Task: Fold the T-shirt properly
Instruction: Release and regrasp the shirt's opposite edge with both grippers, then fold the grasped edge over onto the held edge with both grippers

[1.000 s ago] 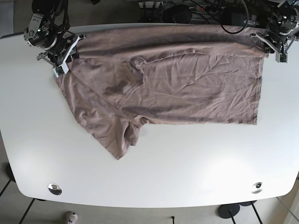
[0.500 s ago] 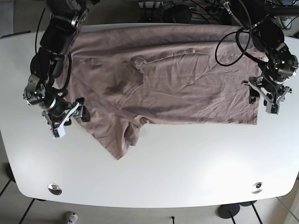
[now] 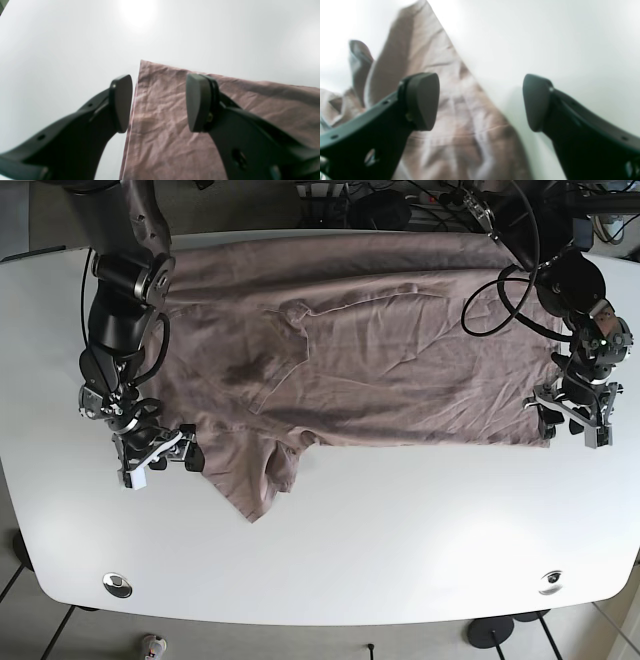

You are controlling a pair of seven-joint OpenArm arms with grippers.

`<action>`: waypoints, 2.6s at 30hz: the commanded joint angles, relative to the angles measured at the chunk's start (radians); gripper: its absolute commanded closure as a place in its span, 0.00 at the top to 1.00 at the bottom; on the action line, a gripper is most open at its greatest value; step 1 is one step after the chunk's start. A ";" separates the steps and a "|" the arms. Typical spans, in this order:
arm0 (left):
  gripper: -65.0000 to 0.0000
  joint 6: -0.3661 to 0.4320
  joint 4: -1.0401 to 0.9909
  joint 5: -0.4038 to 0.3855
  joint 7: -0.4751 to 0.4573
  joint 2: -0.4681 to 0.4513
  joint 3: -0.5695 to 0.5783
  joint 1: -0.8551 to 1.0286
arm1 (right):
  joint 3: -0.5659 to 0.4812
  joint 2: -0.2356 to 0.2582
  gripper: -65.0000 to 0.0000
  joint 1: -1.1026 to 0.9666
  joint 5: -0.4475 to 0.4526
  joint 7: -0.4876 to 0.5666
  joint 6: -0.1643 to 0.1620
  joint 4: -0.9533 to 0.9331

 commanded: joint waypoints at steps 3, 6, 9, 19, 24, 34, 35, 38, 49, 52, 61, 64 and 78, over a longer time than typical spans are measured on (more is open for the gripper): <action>0.50 0.004 -0.034 -0.012 -0.026 -0.025 -0.003 -0.031 | -0.006 -0.067 0.76 -0.048 -0.010 -0.118 0.006 0.115; 0.50 0.004 -0.094 -0.012 -0.026 -0.053 -0.005 -0.071 | -0.077 -0.074 0.76 -0.068 -0.001 -0.135 0.006 0.162; 0.61 0.040 -0.195 -0.012 -0.023 -0.080 -0.003 -0.125 | -0.109 -0.076 0.61 -0.088 -0.001 -0.135 0.006 0.170; 0.78 0.122 -0.648 -0.013 -0.094 -0.166 0.032 -0.297 | -0.112 -0.076 0.03 -0.086 -0.001 -0.134 0.006 0.170; 0.78 0.053 -0.706 -0.017 -0.103 -0.163 0.192 -0.304 | -0.112 -0.077 0.03 -0.086 0.014 -0.134 0.006 0.170; 0.00 0.045 -0.697 -0.017 -0.105 -0.159 0.193 -0.298 | -0.114 -0.070 0.03 -0.086 0.083 -0.135 0.006 0.171; 0.00 0.045 -0.697 -0.017 -0.105 -0.160 0.192 -0.298 | -0.114 -0.071 0.03 -0.086 0.083 -0.135 0.006 0.171; 0.00 0.040 -0.608 -0.020 -0.100 -0.160 0.173 -0.297 | -0.114 -0.074 0.03 -0.089 0.083 -0.157 0.006 0.243; 0.00 -0.076 -0.077 -0.020 0.138 -0.073 0.089 -0.169 | -0.106 -0.074 0.03 -0.171 0.089 -0.460 0.006 0.757; 0.00 -0.076 0.061 -0.020 0.176 -0.036 0.044 -0.105 | -0.105 -0.074 0.03 -0.235 0.091 -0.549 0.006 0.926; 0.00 -0.082 0.280 -0.020 0.228 -0.015 0.031 0.138 | -0.042 -0.087 0.03 -0.517 0.149 -0.709 0.006 1.253; 0.00 -0.179 0.282 -0.018 0.230 -0.011 -0.028 0.176 | 0.063 -0.090 0.03 -0.562 0.275 -0.813 0.006 1.256; 0.00 -0.191 0.303 -0.012 0.228 0.022 -0.069 0.345 | 0.132 -0.058 0.03 -0.800 0.358 -0.819 0.006 1.250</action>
